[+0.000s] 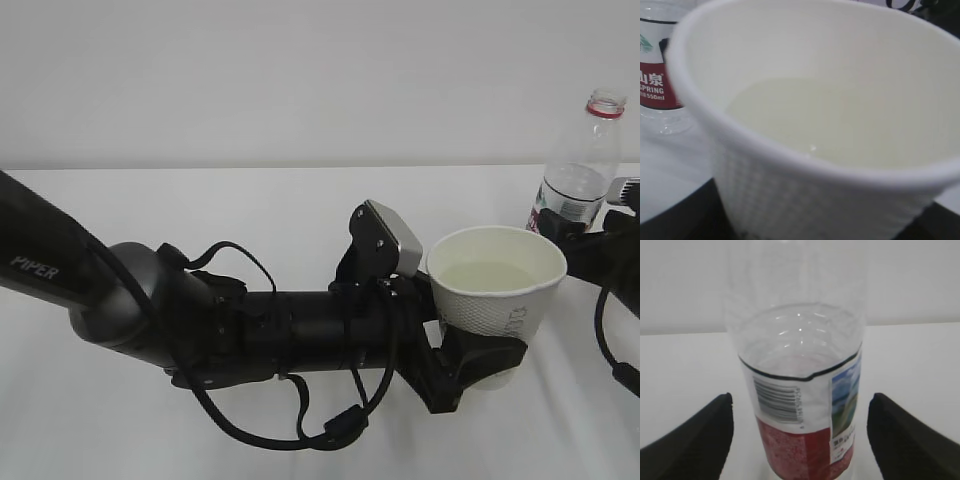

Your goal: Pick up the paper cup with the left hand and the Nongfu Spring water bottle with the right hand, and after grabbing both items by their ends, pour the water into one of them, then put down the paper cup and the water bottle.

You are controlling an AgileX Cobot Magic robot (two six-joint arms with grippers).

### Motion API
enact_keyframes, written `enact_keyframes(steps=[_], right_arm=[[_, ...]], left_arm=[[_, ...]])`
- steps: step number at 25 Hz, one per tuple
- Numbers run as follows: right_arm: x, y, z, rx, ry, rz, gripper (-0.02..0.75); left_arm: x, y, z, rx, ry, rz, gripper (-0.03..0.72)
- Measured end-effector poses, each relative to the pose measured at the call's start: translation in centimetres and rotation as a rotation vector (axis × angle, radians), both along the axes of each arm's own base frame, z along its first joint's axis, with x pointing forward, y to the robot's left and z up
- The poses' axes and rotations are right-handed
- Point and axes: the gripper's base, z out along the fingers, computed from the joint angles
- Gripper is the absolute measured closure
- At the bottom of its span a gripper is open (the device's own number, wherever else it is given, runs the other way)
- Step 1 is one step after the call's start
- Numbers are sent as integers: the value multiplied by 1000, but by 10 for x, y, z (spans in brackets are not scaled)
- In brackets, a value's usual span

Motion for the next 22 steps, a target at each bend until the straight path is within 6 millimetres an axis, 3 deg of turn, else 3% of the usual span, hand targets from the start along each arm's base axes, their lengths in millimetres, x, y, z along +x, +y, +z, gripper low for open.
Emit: enact_keyframes(steps=[22], right_arm=[[-52,-2,45,3,-98,0,129]], left_arm=[[1,0,0,-3,6,14,169]])
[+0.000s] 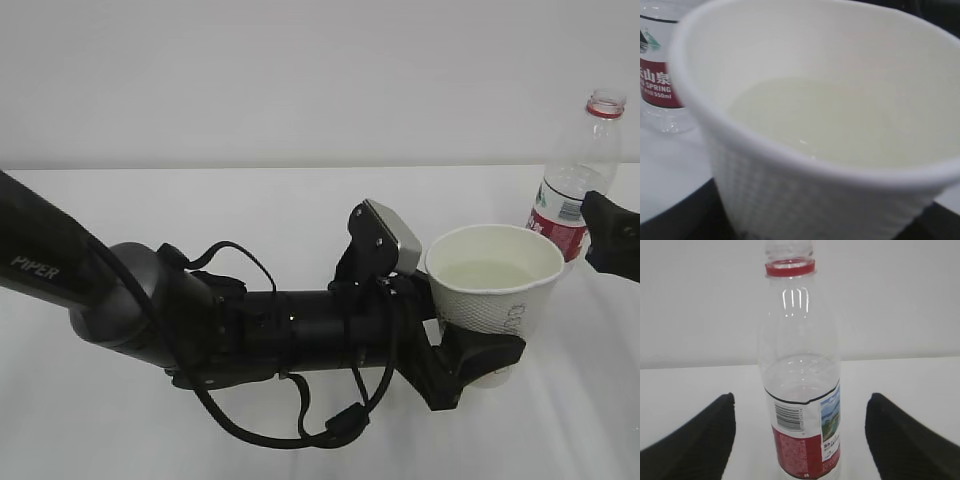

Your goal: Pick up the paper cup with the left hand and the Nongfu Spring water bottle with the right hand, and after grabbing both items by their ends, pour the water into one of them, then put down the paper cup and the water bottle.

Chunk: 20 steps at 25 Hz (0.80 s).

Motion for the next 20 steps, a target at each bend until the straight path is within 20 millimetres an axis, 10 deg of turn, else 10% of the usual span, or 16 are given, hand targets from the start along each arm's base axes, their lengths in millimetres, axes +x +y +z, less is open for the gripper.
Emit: enact_keyframes(steps=[20], right_arm=[[-15,0,-6,-2,39,8,142]], left_arm=[[17,8,2,-19,-7,133,169]])
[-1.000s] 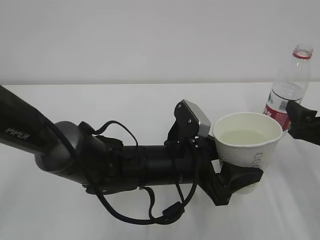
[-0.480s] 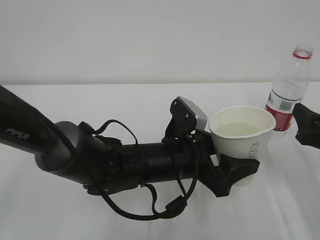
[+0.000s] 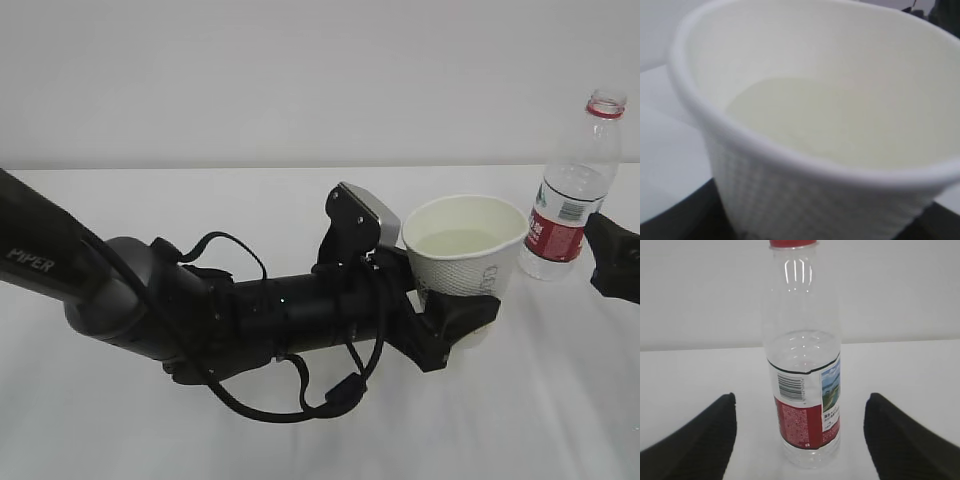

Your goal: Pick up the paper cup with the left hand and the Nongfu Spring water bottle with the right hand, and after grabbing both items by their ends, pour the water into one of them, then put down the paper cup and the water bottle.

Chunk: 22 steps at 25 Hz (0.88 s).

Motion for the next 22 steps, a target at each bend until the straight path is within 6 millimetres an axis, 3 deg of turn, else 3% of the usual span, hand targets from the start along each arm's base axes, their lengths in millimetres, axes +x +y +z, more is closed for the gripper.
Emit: enact_keyframes(steps=[12,22], right_arm=[[0,2,0,-6,0,23,143],[0,2,0,-7,0,27,143]], left_arm=[[28,21,2,-3,-48,152,169],[45,62,-10,21,-72,362,169]])
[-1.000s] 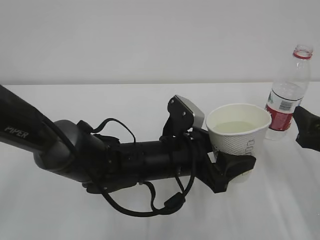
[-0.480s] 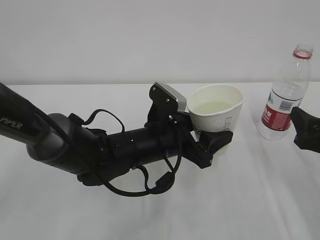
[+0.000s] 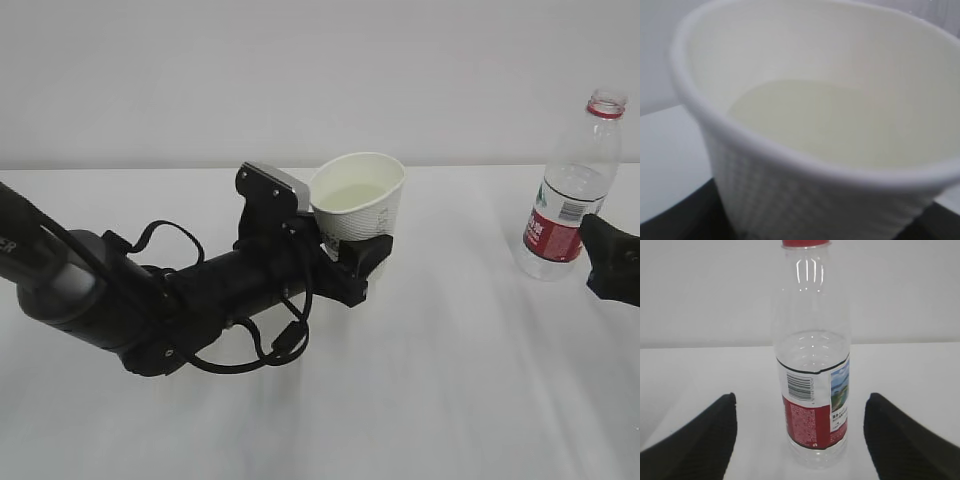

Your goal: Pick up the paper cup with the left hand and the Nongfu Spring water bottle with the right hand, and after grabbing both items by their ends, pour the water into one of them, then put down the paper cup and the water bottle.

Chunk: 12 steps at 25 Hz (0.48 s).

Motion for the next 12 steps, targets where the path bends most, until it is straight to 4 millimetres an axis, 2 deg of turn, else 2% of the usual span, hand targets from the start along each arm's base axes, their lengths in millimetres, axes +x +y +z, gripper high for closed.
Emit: enact_keyframes(steps=[12], right_arm=[[0,0,0,0,0,0,144]], left_arm=[[4,41,-12,4,3,214,169]])
